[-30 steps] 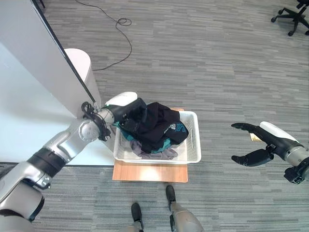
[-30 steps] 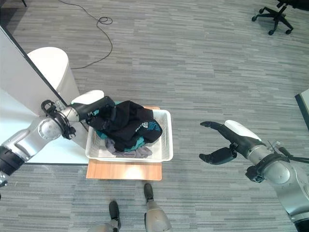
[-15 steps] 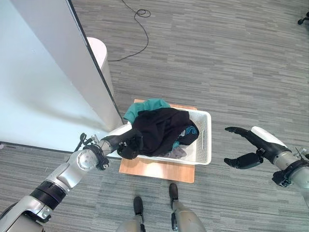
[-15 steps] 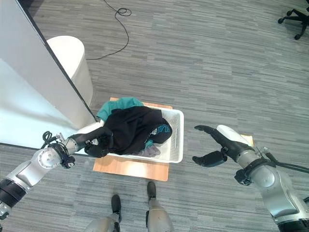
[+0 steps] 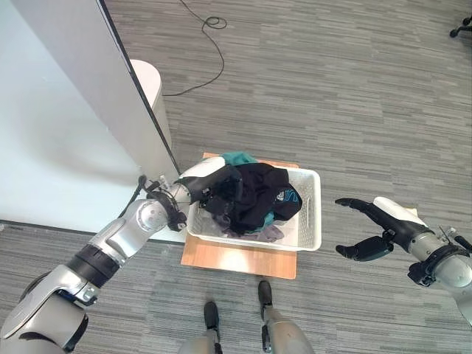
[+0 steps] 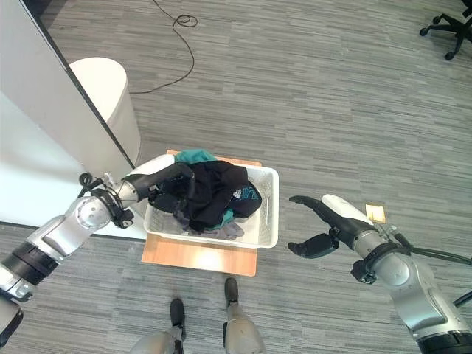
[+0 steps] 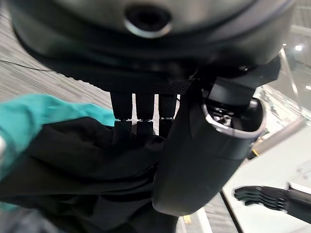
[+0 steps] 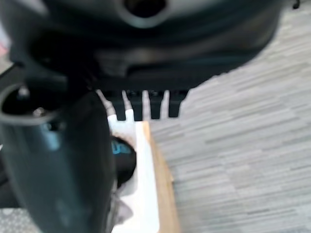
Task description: Pick up bed clothes into laundry basket.
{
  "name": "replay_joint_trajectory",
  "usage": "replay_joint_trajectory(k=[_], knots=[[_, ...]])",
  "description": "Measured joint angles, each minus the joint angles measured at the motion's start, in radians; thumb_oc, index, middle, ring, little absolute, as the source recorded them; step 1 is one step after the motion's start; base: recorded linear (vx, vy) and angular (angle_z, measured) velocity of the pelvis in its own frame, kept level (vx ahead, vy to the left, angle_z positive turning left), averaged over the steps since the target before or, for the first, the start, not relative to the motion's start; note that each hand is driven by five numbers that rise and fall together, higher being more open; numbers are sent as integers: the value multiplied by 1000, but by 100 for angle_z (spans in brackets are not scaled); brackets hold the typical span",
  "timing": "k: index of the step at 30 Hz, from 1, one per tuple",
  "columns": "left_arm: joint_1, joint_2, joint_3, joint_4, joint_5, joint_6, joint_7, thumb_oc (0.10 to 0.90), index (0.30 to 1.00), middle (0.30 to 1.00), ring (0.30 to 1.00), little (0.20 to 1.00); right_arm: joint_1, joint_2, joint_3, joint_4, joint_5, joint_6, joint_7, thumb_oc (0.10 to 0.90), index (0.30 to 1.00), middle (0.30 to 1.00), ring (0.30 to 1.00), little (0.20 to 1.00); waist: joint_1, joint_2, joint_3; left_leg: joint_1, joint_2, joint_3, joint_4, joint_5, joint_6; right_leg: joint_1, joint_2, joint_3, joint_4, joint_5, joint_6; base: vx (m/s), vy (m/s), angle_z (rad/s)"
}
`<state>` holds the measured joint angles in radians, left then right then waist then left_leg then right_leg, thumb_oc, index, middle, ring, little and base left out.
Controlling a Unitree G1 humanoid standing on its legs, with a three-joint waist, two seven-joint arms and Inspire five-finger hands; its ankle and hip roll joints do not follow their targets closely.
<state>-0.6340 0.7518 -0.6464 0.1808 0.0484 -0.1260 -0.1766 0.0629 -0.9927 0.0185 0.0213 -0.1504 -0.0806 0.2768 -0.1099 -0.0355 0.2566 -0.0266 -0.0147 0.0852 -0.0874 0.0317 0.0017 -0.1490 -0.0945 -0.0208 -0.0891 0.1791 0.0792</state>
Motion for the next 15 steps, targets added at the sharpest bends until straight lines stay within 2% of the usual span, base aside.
replay_joint_trajectory(k=[3,12,15], knots=[[-2,3,-28,1,1,1,-5,800,900,900,900,900,-3,0,5,13,0,2,0,800,900,900,900,900,-5,2,-1,0,0,0,0,1,1,0,0,0,0,0,0,-12,-1,0],[-9,21,-27,-7,0,0,-5,800,900,900,900,900,-9,17,17,12,0,3,2,800,900,900,900,900,-12,13,-7,-1,0,0,0,2,1,0,-4,-1,0,0,-1,8,-5,0],[-10,72,-14,-58,-8,0,-5,800,900,900,900,900,-28,44,40,14,0,4,2,800,900,900,900,900,-11,27,-15,-1,1,-5,0,4,1,1,-6,-3,0,0,-1,26,-19,4]])
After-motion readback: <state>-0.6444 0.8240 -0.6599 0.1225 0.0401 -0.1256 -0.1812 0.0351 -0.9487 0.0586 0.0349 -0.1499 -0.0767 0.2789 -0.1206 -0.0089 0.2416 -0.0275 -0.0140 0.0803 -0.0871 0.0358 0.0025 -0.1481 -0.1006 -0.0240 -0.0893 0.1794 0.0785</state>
